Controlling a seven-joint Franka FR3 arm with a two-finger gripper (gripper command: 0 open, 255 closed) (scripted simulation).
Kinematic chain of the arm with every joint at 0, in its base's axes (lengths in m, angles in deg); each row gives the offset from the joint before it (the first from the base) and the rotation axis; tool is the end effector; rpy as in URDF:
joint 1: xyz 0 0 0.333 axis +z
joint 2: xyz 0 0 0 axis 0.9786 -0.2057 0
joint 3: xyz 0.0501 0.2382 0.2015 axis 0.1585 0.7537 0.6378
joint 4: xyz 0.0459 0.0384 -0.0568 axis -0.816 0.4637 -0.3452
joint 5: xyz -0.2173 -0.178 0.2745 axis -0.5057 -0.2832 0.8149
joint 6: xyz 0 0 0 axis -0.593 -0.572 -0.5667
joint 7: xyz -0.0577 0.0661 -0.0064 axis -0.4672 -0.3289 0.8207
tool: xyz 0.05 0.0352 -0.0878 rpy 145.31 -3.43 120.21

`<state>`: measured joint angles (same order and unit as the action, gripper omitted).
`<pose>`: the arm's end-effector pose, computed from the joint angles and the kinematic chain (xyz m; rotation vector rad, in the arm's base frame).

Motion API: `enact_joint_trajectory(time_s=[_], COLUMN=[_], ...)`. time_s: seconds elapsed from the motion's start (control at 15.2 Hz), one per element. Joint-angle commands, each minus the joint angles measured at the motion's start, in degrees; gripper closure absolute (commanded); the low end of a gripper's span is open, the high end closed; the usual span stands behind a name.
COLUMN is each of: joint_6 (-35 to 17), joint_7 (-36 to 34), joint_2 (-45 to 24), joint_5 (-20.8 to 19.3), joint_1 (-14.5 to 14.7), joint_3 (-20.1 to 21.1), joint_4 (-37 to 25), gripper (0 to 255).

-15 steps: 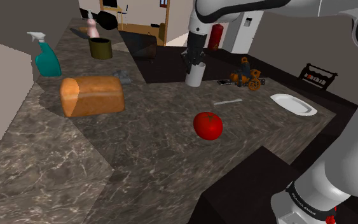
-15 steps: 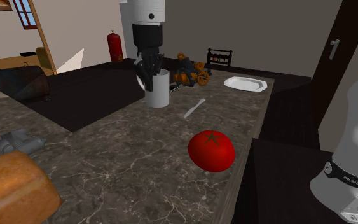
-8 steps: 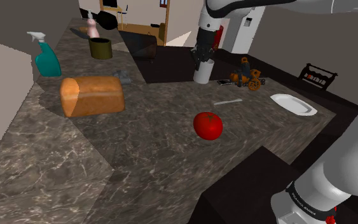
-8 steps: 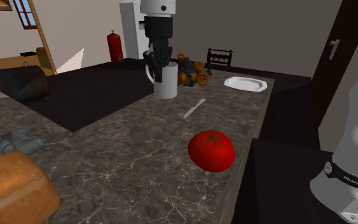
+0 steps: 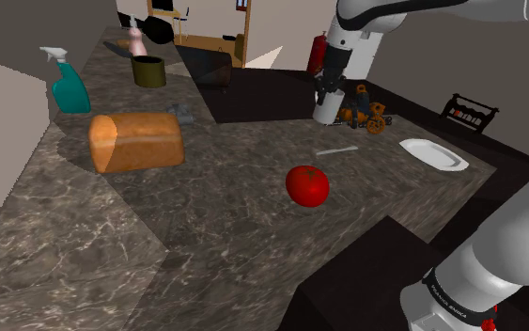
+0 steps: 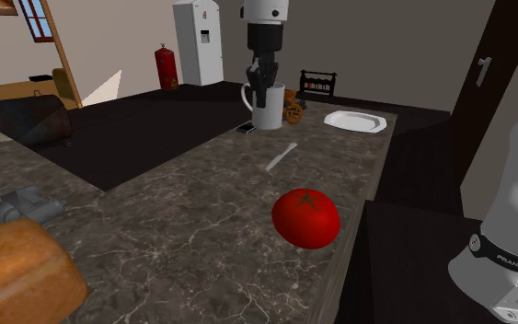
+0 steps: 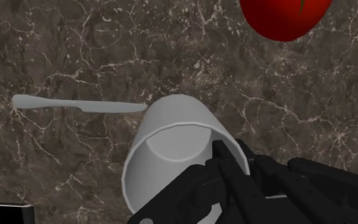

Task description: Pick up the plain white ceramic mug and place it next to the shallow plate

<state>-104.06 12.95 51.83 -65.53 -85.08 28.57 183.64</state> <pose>0.5566 -0.0487 0.5261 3.1352 -0.1459 0.0615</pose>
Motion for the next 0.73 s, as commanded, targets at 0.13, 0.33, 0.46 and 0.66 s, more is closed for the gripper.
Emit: enact_joint_trajectory(time_s=[0.13,0.33,0.46,0.66], joint_6=[-0.4,-0.6,-0.6,-0.6], joint_7=[5.4,9.4,12.1,16.2], joint_2=[2.7,3.9,4.5,4.8], joint_5=[0.1,0.1,0.0,-0.1], joint_1=[-2.5,-4.4,-5.6,-7.5], joint_3=[-2.7,-4.9,-6.4,-8.7], joint_4=[3.2,4.5,5.1,5.5], gripper=[255,255,255,255])
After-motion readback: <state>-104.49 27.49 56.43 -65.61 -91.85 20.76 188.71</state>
